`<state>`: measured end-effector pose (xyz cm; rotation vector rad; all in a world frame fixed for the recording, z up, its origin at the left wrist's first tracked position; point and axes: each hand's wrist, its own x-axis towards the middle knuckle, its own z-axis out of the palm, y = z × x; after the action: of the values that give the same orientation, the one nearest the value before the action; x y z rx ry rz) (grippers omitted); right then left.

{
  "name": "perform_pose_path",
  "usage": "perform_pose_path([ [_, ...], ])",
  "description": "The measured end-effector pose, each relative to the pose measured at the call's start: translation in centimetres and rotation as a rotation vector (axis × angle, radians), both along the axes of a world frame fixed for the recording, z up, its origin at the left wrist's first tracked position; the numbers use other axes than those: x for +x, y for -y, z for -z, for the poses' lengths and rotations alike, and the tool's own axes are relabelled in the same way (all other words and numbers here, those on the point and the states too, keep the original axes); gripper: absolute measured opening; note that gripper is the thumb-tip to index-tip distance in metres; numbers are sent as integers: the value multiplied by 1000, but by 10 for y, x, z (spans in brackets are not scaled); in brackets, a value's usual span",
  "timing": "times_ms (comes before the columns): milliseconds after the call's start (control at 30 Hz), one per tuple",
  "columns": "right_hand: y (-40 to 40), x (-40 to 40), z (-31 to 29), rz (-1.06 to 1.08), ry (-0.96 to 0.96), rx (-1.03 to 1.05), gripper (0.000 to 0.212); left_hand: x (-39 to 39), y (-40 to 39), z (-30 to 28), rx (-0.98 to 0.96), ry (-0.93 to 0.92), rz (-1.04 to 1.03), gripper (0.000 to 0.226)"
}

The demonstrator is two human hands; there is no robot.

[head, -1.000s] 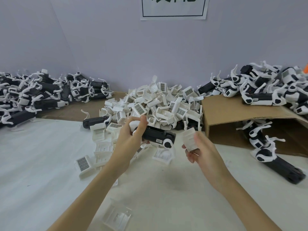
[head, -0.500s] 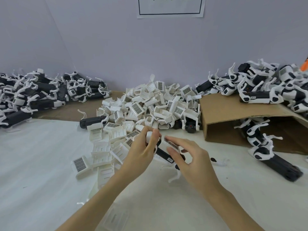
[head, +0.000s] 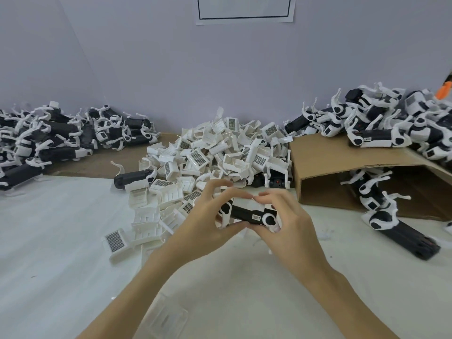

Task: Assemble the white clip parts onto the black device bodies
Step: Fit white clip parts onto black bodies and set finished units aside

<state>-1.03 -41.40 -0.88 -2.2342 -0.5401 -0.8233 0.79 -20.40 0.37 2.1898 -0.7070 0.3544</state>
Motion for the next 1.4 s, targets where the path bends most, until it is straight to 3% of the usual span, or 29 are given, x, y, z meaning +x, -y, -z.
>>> perform_pose_path([
  [200, -1, 3, 0, 8, 60, -11, 49, -1, 4, 3, -73, 44, -19, 49],
  [433, 2, 4, -3, 8, 32, -56, 45, -1, 7, 8, -58, 103, -31, 38],
  [500, 7, 3, -5, -125, -180, 90, 43, -2, 5, 5, -61, 115, 0, 38],
  [600, 18, 3, -16, -469, -717, 408, 39, -2, 1, -2, 35, 257, 110, 37],
  [667, 28, 6, -19, -513, -824, 423, 45, -2, 0, -4, 144, 403, 181, 30],
  [767, 30, 8, -15, -474, -753, 267, 40, -1, 0, 0, 279, 543, 128, 33],
  [833, 25, 9, -10, -363, -594, 254, 22, -1, 0, 1, 205, 382, 91, 59],
  [900, 19, 9, -4, -197, -293, 103, 32, -1, -2, 0, 24, 145, 100, 77],
  [967, 11, 7, 0, -90, -4, -104, 39, -1, -3, 0, -40, 27, 30, 71],
  [1033, 7, 7, 3, -76, 110, -187, 44, 0, -5, 0, -18, -13, -30, 58],
  [1233, 9, 5, 0, -114, -38, -205, 43, -3, -3, -2, 61, 102, -36, 43],
  [1400, 8, 3, 0, -101, -56, -193, 37, -4, -5, 0, 115, 161, 4, 53],
])
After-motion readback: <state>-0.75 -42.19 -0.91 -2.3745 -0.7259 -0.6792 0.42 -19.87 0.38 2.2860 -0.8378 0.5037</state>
